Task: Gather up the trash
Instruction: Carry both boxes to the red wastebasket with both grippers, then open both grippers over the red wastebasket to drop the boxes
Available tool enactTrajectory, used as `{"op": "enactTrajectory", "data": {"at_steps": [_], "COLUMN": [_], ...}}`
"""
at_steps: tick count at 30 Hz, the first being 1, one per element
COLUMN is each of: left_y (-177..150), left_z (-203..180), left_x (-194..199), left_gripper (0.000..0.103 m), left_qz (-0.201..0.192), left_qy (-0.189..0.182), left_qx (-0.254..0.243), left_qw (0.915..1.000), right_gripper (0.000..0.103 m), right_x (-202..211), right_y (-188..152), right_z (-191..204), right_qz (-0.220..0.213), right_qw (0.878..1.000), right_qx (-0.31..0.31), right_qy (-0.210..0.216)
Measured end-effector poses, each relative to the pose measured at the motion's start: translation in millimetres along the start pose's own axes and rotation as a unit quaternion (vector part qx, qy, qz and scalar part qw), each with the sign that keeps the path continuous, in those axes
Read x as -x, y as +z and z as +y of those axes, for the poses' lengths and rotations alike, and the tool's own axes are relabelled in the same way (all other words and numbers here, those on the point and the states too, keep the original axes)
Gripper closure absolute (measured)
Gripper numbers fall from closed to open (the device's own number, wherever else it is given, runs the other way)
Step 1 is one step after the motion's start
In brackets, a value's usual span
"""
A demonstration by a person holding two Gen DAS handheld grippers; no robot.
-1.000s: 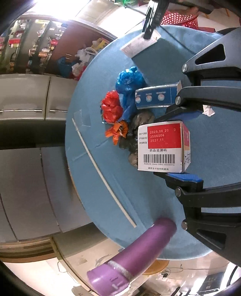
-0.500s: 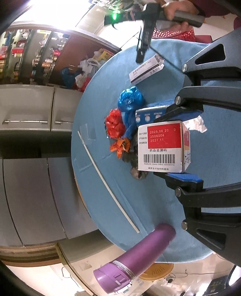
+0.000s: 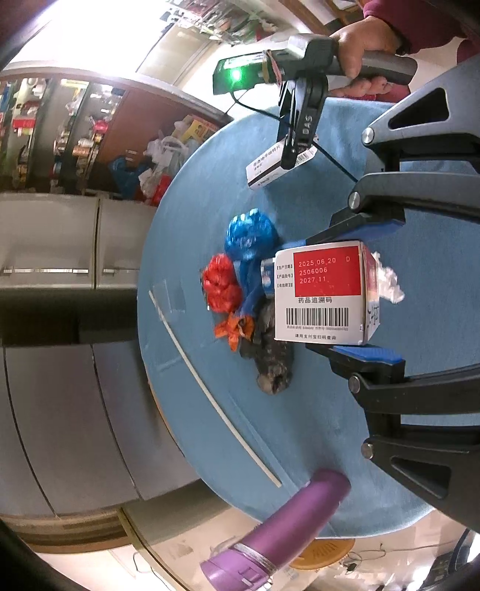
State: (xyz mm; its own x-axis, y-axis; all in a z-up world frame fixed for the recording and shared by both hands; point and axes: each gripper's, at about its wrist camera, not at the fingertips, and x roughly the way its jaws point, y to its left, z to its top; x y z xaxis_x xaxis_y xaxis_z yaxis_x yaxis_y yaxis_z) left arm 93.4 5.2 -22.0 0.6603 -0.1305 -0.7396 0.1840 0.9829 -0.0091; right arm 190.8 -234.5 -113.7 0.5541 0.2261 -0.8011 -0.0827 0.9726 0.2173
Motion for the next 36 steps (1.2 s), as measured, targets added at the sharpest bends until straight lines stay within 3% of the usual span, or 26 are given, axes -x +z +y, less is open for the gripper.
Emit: {"op": "enactTrajectory", "data": {"at_steps": [4,9,20,27,29,31,32,36], "left_y": [6,17,43,40,38,37,38,38], "left_z": [-24,-66,-193,-290,-314,-336,-342,-351], "left_x": [1,-1,-26,-44,-48,-52,-53,-55], "left_gripper": [0.055,0.055,0.055,0.054,0.053,0.045,0.039,0.038], "left_qz": [0.000,-0.005,0.026,0.050,0.052,0.058,0.059,0.064], "left_qy": [-0.020,-0.061,-0.181,-0.226,-0.235,-0.246,-0.249,-0.260], "left_qx": [-0.030,-0.074,-0.154,-0.218,-0.236,-0.250,-0.252,-0.248], "left_qw": [0.9994,0.9954,0.9711,0.9482,0.9415,0.9348,0.9334,0.9310], "right_gripper": [0.056,0.056,0.055,0.053,0.053,0.053,0.053,0.052], "right_x": [36,80,134,144,155,166,171,176], "right_y": [-7,-25,-80,-114,-121,-125,-128,-135], "right_z": [-31,-74,-194,-267,-285,-300,-310,-346], "right_qz": [-0.023,-0.050,-0.061,-0.068,-0.094,-0.114,-0.127,-0.147], "right_qw": [0.998,0.994,0.978,0.948,0.938,0.931,0.925,0.900], "right_qx": [-0.043,-0.084,-0.196,-0.304,-0.329,-0.345,-0.359,-0.409], "right_qy": [0.042,0.052,0.026,0.057,0.046,0.032,0.022,-0.001]}}
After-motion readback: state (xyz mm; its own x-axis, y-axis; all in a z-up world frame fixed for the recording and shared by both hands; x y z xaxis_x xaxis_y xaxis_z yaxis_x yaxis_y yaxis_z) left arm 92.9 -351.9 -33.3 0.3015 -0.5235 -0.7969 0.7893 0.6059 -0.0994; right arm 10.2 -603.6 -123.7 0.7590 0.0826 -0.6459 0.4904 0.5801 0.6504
